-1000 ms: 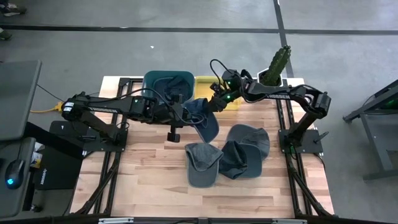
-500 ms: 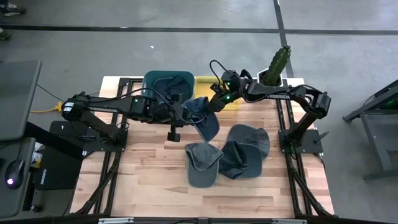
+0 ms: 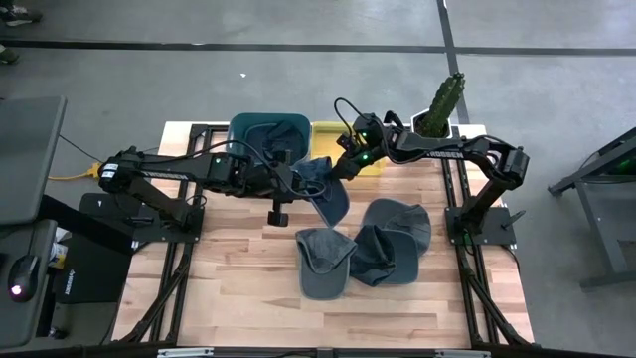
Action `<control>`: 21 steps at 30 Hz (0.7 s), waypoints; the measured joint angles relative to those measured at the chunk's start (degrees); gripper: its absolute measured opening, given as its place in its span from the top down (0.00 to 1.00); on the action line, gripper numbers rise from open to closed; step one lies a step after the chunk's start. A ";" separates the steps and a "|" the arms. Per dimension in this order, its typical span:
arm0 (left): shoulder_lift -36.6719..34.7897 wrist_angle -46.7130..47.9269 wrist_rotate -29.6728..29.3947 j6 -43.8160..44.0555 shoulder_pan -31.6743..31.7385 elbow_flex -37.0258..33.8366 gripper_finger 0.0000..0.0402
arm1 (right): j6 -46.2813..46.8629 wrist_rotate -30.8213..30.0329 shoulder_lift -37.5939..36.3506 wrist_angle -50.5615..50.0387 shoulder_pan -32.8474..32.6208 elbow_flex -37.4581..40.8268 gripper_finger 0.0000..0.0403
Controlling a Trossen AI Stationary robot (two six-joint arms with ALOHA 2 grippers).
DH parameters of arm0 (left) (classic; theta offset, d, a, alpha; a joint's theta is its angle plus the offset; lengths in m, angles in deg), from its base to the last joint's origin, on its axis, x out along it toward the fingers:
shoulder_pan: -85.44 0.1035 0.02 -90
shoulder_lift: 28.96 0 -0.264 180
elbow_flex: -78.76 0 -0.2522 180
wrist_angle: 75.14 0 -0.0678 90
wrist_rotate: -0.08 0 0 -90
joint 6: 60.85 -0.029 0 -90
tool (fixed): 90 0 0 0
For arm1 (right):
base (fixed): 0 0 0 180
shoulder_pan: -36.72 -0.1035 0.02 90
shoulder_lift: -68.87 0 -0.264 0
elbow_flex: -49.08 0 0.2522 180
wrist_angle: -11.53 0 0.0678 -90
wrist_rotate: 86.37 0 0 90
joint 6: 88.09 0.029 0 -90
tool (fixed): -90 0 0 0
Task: Pick & Place hat
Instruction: Put the top blue cap into the blue bin
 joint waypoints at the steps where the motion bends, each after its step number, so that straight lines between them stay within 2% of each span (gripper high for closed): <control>1: 0.00 0.00 0.00 0.00 0.00 0.00 1.00 | -0.39 0.17 0.00 0.09 0.00 0.00 0.73; 7: 0.00 0.20 0.39 0.39 -0.02 0.00 1.00 | -2.41 1.84 0.00 0.65 0.04 0.00 0.96; 21: 0.00 -1.63 0.65 0.42 -0.02 0.00 1.00 | -3.63 4.58 -0.02 1.10 0.04 0.02 0.98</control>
